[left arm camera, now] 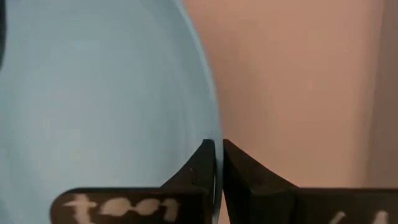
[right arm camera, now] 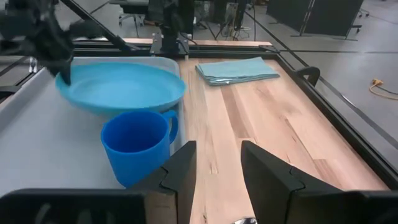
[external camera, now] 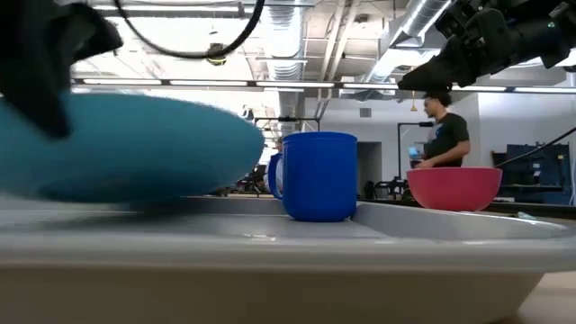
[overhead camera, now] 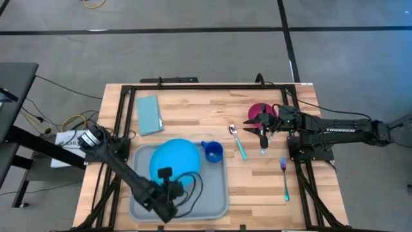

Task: Set up tray
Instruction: Put the blue plate on the bottom left of the blue mug on the gray serving tray

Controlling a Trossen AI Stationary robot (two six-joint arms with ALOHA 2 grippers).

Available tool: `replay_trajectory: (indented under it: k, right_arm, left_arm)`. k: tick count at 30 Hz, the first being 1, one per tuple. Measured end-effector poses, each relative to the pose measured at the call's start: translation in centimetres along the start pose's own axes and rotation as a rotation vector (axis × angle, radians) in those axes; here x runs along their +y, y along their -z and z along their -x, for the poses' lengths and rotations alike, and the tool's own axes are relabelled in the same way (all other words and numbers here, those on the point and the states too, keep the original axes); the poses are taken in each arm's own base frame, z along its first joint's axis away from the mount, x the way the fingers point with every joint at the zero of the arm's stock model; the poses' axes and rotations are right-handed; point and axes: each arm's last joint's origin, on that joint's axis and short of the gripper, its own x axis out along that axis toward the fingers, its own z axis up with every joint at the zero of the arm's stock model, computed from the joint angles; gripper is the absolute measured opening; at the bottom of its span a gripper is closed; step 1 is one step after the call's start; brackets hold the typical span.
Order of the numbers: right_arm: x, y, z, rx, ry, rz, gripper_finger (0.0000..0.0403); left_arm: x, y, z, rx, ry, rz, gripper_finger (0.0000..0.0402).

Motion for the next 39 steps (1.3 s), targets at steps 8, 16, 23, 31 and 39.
replay_trajectory:
  k: [8, 16, 23, 31, 39]
  right_arm:
    - [0.0, 0.0, 0.0, 0.000, 0.001, 0.057, 0.0118]
    - [0.0, 0.0, 0.0, 0.000, 0.001, 0.061, 0.0118]
    - [0.0, 0.1, 0.0, 0.009, -0.004, 0.052, 0.0118]
    - [0.0, 0.1, 0.0, 0.011, -0.004, -0.001, 0.0118]
    - [0.0, 0.1, 0.0, 0.011, -0.004, -0.001, 0.0118]
  left_arm:
    - [-2.6, 1.1, -3.6, 0.104, 0.033, 0.054, 0.0011]
    - [-4.1, -0.6, -2.1, 0.121, 0.128, 0.157, 0.0050]
    - [-4.8, -2.2, -0.6, 0.062, 0.176, 0.156, 0.0075]
    - [-4.1, -2.7, -1.1, 0.053, 0.144, 0.097, 0.0107]
    - [-2.2, -4.1, -1.8, 0.053, 0.053, 0.037, 0.0109]
